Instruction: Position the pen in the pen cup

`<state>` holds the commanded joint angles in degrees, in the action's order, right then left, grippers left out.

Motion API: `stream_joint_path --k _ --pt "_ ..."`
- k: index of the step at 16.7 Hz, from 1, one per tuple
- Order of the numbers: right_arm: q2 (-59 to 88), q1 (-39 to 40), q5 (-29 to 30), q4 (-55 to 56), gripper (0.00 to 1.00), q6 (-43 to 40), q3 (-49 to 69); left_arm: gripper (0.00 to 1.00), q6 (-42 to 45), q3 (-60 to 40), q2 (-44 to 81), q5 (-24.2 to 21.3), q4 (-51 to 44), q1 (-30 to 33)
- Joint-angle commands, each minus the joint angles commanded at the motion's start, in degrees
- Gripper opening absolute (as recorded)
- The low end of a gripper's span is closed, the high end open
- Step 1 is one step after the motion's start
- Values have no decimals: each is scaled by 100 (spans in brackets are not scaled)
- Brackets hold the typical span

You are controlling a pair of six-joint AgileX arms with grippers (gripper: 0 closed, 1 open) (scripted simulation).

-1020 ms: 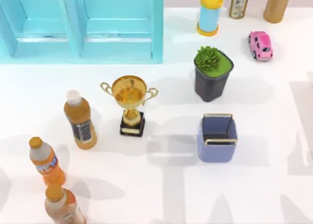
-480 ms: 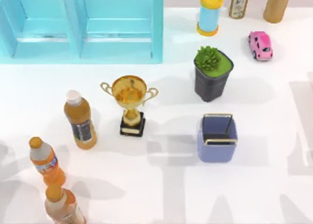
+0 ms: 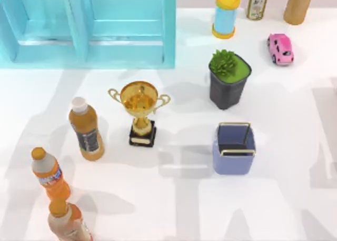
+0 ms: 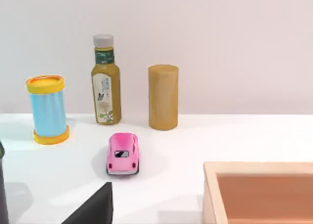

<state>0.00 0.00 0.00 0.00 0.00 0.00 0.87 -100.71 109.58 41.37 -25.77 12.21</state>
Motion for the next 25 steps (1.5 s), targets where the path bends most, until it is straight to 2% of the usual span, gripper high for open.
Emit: stream_joint_path --k 3,6,9,11,14,18,19,21,25 --pt "0 0 0 0 100 0 0 0 -381 -139 636 1992 1232 2062" --pt "0 0 0 0 100 0 0 0 -818 -128 1227 3761 2391 3819" --pt "0 0 0 0 100 0 0 0 -1240 -19 1750 5080 3372 5127" --pt "0 0 0 0 100 0 0 0 -1468 68 2041 5667 3850 5708" --pt "0 0 0 0 100 0 0 0 -1651 144 2289 6080 4208 6115" --pt "0 0 0 0 100 0 0 0 -1661 148 2301 6100 4226 6135" --pt "0 0 0 0 100 0 0 0 -1589 -553 2801 4969 3879 6067" --pt "0 0 0 0 100 0 0 0 -1594 -502 2773 5047 3895 6054" --pt "0 0 0 0 100 0 0 0 -1638 -150 2548 5529 4027 6050"
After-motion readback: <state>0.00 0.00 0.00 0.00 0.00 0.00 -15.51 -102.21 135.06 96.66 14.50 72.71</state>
